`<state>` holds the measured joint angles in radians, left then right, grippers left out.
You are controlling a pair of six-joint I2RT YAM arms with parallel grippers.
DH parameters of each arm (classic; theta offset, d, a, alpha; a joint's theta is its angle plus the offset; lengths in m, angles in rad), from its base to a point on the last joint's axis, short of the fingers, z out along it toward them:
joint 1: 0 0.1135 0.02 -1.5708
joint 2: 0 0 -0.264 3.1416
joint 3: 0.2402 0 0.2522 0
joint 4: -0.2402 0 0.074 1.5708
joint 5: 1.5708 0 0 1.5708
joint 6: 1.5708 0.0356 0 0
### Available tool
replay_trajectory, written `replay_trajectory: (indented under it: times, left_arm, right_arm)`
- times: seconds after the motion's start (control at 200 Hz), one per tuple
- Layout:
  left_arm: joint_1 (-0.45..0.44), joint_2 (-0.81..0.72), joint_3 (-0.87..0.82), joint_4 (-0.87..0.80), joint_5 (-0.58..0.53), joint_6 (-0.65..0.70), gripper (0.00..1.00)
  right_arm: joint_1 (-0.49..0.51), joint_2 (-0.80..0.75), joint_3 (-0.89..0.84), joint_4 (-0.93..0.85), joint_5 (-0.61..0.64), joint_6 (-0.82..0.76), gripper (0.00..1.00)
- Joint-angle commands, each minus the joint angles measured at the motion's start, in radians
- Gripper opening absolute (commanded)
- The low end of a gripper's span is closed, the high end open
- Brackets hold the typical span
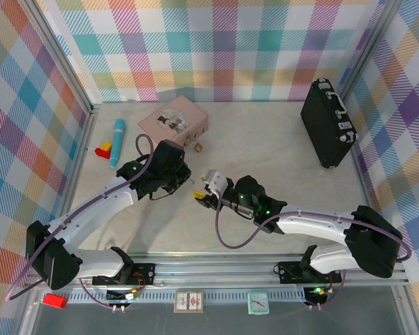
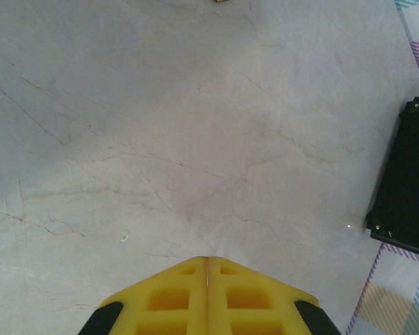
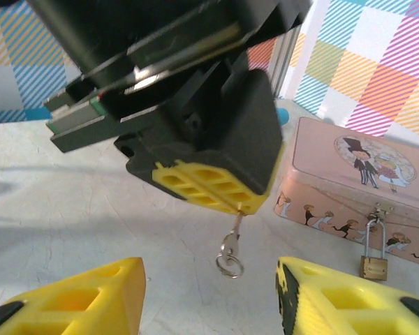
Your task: Unlock the padlock with the key
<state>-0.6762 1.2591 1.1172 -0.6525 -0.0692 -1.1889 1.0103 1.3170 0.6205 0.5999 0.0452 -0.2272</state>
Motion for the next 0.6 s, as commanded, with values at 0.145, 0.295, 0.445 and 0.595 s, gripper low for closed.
replay_trajectory:
  times: [0.145,0.295,0.445,0.595]
  left_arm:
    - [0.009,-0.043,-0.019,0.007,0.019,-0.016,0.00]
    - [0.009,-0.047,-0.024,0.011,0.028,-0.018,0.00]
    - [0.009,-0.052,-0.028,0.012,0.027,-0.020,0.00]
    - [0.006,-0.056,-0.030,0.014,0.025,-0.021,0.00]
  right_arm:
    - [0.011,0.054,0.055,0.059,0.013,-0.046,0.44]
    - [0.014,0.083,0.071,0.063,0.039,-0.040,0.39]
    - [0.014,0.113,0.086,0.062,0.064,-0.038,0.35]
    - [0.015,0.136,0.100,0.060,0.086,-0.021,0.30]
